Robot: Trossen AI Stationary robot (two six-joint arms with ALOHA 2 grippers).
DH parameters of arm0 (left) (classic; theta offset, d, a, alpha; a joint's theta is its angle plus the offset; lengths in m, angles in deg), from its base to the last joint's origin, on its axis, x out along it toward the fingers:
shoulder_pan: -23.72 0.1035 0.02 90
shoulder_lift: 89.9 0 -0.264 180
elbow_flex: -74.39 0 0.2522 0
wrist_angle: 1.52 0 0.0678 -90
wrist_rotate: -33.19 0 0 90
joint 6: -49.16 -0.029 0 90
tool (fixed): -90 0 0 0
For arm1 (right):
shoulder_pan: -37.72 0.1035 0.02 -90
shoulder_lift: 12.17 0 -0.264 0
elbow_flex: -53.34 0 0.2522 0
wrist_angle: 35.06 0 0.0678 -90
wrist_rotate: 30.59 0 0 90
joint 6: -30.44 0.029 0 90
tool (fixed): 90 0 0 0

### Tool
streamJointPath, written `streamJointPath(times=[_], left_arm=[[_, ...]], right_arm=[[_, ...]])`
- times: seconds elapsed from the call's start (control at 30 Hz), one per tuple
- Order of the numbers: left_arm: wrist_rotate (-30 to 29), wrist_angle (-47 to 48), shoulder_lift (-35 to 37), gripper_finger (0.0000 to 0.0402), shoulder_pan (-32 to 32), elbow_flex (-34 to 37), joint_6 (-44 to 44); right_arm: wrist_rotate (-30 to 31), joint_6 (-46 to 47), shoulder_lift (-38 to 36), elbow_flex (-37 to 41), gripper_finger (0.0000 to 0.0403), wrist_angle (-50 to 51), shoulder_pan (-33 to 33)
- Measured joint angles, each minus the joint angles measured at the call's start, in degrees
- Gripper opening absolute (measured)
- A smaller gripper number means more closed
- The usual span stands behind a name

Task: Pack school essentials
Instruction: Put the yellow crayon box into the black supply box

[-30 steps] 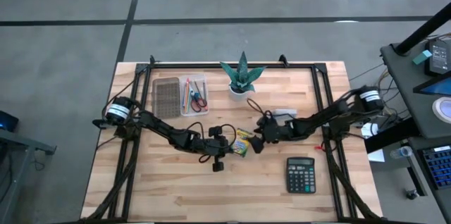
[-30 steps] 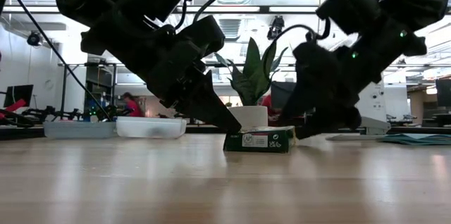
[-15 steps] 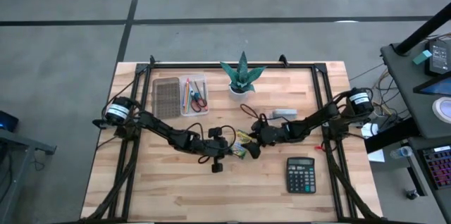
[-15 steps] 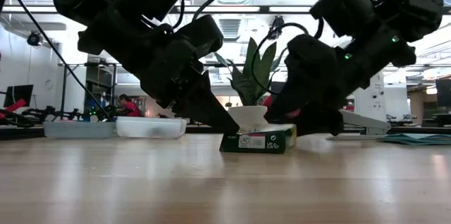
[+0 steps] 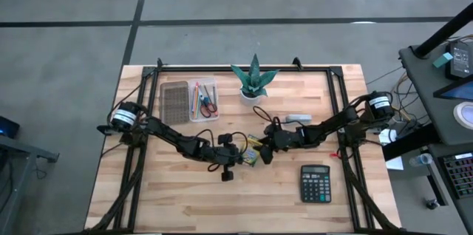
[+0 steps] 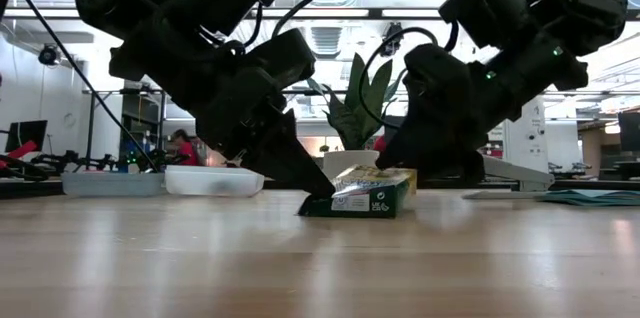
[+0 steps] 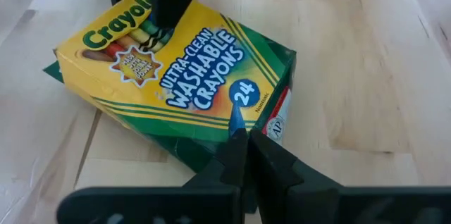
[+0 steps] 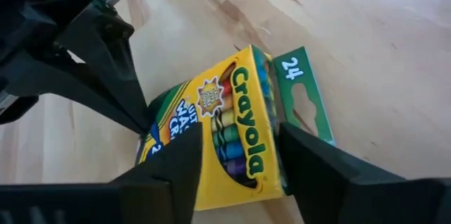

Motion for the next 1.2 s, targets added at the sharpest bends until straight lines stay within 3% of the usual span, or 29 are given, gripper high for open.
streamJointPath(times=[0.27,0.47,0.83,1.2], left_arm=[[0.0,-0.07,0.02,0.0,0.0,0.0,0.0],[0.0,-0.15,0.04,0.0,-0.02,-0.02,0.0],[-0.04,0.2,2.24,0.0,-0.11,-0.07,1.29],[-0.08,1.48,11.97,0.0001,-0.35,0.21,2.0]], right_arm=[[0.43,-0.19,0.55,0.07,0.0089,0.17,-0.12],[0.49,-0.97,0.55,0.07,0.005,0.03,-0.15],[1.11,-3.9,0.05,0.0,0.0043,-0.57,-0.11],[1.52,-11.52,-0.48,-0.27,0.0043,-0.81,0.04]])
